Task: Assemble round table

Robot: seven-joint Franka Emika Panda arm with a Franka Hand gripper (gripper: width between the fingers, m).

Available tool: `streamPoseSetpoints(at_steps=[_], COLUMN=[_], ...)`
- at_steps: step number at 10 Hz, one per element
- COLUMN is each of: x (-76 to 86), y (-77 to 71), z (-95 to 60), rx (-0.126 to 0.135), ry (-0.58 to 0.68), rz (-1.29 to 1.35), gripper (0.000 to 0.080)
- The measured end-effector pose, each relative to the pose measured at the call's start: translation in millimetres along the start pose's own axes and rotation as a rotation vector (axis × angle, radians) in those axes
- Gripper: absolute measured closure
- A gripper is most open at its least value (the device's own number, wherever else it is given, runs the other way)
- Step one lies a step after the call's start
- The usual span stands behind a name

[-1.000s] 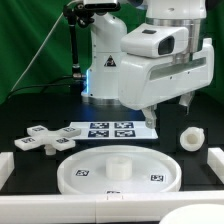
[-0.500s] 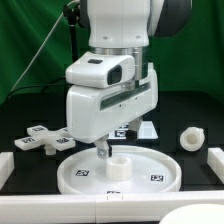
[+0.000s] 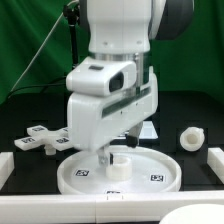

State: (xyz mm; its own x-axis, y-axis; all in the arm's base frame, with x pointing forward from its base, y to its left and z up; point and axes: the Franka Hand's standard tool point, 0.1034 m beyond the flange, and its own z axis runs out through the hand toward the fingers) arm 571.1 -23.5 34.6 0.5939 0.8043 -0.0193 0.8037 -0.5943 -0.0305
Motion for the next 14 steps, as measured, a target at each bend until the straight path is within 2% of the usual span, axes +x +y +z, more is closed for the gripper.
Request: streamPoseSetpoints(at_steps=[1,5,6,7,12,14], x=[2.7,-3.8,-4.3,-4.5,-4.5,2.6], y=[3.1,-0.7,-1.9,-2.6,-2.5,-7.8], z=[1.0,17.9,18.7,19.1,19.1,19.2], rx=[-0.004,0.016,0.018,0.02,0.019,0.022], ry=[0.003,-0.007,-0.008,-0.009,-0.009,-0.01], rz=[-0.003,0.0,0.0,0.0,0.0,0.002], gripper=[0.015,0.015,0.0237,0.0372,0.0396,0.0396])
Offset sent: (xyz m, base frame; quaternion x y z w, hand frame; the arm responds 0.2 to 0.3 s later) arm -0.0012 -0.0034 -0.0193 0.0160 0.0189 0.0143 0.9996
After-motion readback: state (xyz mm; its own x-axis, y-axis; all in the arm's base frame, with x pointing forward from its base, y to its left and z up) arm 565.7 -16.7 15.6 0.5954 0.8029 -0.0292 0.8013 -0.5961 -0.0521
